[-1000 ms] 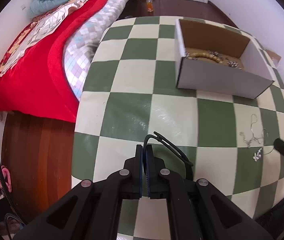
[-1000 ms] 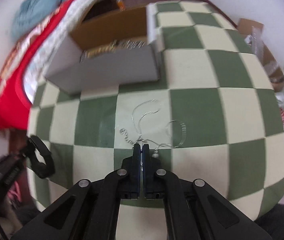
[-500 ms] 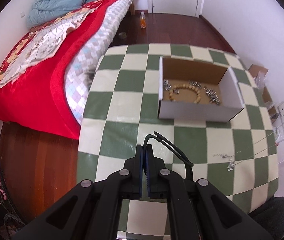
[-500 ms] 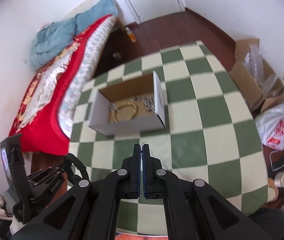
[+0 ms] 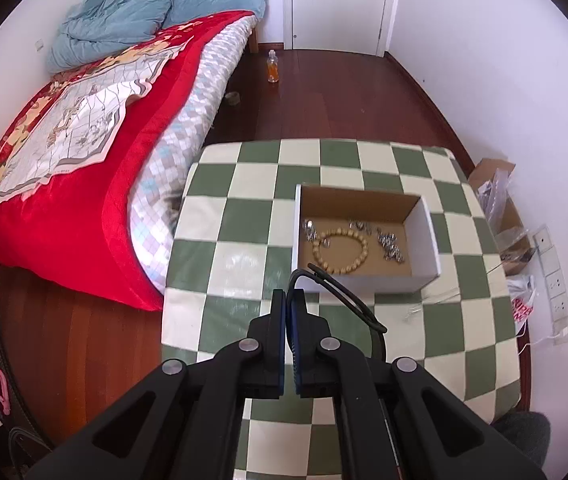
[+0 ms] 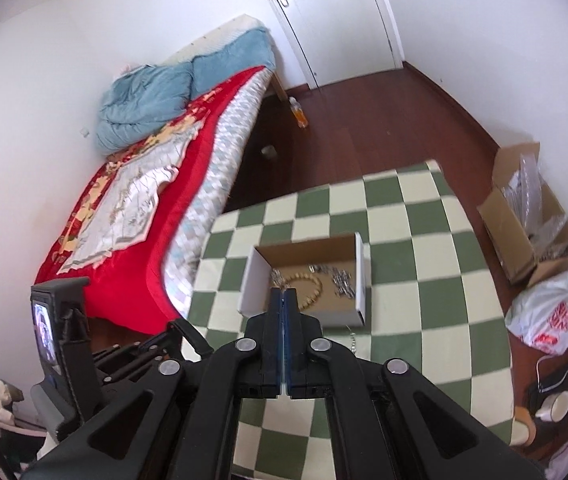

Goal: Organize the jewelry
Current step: 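Lift the smartwatch with the left tool while the right tool lifts the necklace, then carry the smartwatch and necklace into the white box and open both tools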

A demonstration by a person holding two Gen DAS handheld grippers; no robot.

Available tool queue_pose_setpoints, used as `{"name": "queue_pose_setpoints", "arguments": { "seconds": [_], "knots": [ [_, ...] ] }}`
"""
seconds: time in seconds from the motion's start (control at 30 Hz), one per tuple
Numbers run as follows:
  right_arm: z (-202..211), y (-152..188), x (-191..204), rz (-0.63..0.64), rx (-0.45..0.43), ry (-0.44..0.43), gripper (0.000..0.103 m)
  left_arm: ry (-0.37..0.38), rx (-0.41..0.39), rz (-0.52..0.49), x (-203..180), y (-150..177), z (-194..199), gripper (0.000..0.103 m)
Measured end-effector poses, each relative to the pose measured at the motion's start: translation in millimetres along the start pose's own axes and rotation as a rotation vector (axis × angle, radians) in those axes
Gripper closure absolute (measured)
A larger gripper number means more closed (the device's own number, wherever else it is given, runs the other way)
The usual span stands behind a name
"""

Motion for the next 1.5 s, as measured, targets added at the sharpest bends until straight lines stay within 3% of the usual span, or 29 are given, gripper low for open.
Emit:
{"name": "queue_pose_setpoints", "arguments": {
  "seconds": [0.27, 0.37, 0.43, 0.5, 0.53, 0.7, 0.9, 1.03, 1.13, 1.17, 1.2, 1.3, 1.33, 1.5],
  "knots": [
    [23.6, -46.6, 26.2, 0.048, -0.076, -0.024, 0.103, -0.017, -0.028, -0.017, -0.5, -32.2, 3.4, 0.103],
    [5.4, -50.3, 27.5, 0.054, -0.008, -0.038, 0.103, -0.026, -0.010, -0.005, 6.1, -22.6, -8.3, 0.103],
    [-25.0, -33.4, 18.1, 0.042, 0.086, -0.037, 0.097, -0.034, 0.019, 0.014, 13.3, -8.4, -24.5, 0.103],
    [-58.6, -6.3, 4.1, 0.034, 0.156, 0.009, 0.059, -0.049, 0.044, 0.022, 18.5, 3.2, -38.8, 0.103],
    [-78.9, 11.6, -5.1, 0.026, 0.193, 0.034, 0.054, -0.057, 0.056, 0.026, 20.7, 10.6, -47.8, 0.103],
    [-159.7, 67.7, -41.1, -0.004, 0.283, 0.116, 0.054, -0.073, 0.128, 0.051, 28.7, 36.4, -92.0, 0.103],
    [-219.2, 91.3, -48.4, 0.036, 0.303, 0.192, 0.054, -0.078, 0.163, 0.068, 32.6, 45.7, -122.7, 0.103],
    [-235.0, 95.0, -46.0, 0.049, 0.277, 0.210, 0.053, -0.075, 0.171, 0.072, 35.0, 45.9, -134.1, 0.103],
    [-239.6, 93.4, -38.9, 0.071, 0.264, 0.254, 0.054, -0.080, 0.171, 0.074, 35.4, 46.4, -139.2, 0.103],
    [-240.6, 93.9, -36.4, 0.077, 0.253, 0.271, 0.065, -0.081, 0.169, 0.072, 35.4, 46.3, -139.1, 0.103],
    [-241.2, 94.1, -33.5, 0.090, 0.243, 0.294, 0.090, -0.080, 0.167, 0.071, 35.2, 46.5, -138.7, 0.103],
    [-240.6, 96.9, -30.7, 0.112, 0.233, 0.316, 0.090, -0.073, 0.165, 0.069, 34.2, 46.8, -135.3, 0.103],
    [-237.7, 97.2, -30.1, 0.114, 0.230, 0.316, 0.099, -0.070, 0.160, 0.068, 33.3, 46.9, -131.8, 0.103],
    [-202.3, 96.6, -31.1, 0.072, 0.173, 0.240, 0.102, -0.046, 0.137, 0.049, 22.9, 47.2, -111.3, 0.103]
  ]
}}
Point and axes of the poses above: each gripper's, at about its wrist camera, not at the fingertips, and z roughly against the way its jaws point, x to its left, y to its underside, the point moved 2 cm from there along -z, roughly the way its jaws point, and after that the axes turned 11 degrees about y, right-handed, at the moved point
